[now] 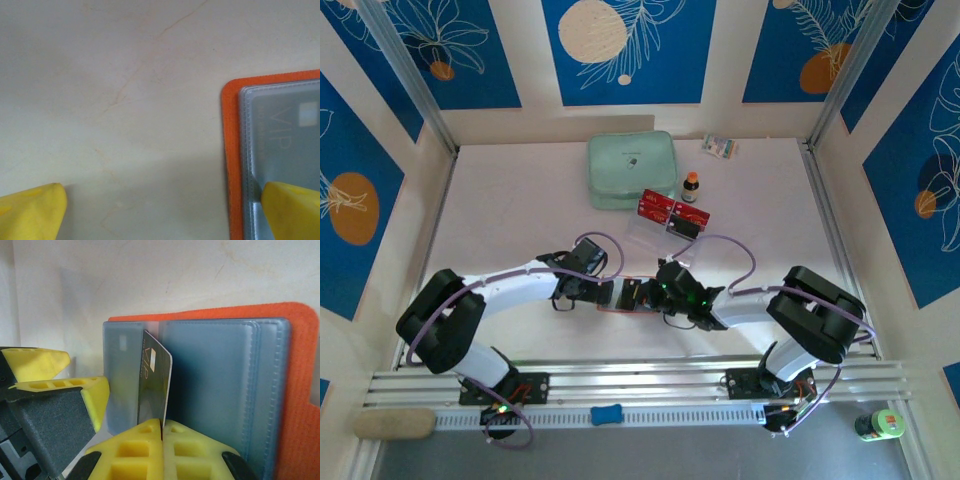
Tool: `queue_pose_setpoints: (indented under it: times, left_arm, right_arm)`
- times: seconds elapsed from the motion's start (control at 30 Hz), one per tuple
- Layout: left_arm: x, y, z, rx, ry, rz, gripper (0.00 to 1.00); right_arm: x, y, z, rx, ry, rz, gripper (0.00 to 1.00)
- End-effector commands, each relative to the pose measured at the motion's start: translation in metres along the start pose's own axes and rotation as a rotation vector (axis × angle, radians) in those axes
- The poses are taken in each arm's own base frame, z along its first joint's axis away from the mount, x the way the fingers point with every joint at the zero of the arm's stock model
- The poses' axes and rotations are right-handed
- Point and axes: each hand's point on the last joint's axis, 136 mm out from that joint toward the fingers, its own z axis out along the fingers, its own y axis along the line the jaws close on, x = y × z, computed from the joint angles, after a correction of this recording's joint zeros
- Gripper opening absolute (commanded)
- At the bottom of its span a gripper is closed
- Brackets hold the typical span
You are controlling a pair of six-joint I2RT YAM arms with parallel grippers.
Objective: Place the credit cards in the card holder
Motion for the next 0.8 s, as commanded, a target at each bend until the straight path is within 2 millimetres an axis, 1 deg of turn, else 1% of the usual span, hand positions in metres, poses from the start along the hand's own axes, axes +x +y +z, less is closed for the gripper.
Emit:
queue_pose_setpoints:
  times: [0.0, 0.43, 0.6, 0.77]
  left_arm:
    - [0.012, 0.006, 0.0, -0.024, 0.026, 0.001, 1.0]
    - [0.013, 0.006, 0.001, -0.025, 0.027, 0.001, 1.0]
    - [0.01, 0.004, -0.001, -0.018, 0.022, 0.0, 1.0]
    - [0.004, 0.001, -0.006, -0.005, 0.01, -0.001, 1.0]
  right_arm:
    - [0.012, -0.022, -0.002, 0.077, 0.029, 0.003, 0.0]
    - [0.019, -0.018, 0.013, 0.081, 0.099, -0.001, 0.0]
    - [0.02, -0.015, 0.02, 0.089, 0.133, -0.003, 0.0]
    - [0.028, -0.011, 0.029, 0.104, 0.204, -0.02, 0.0]
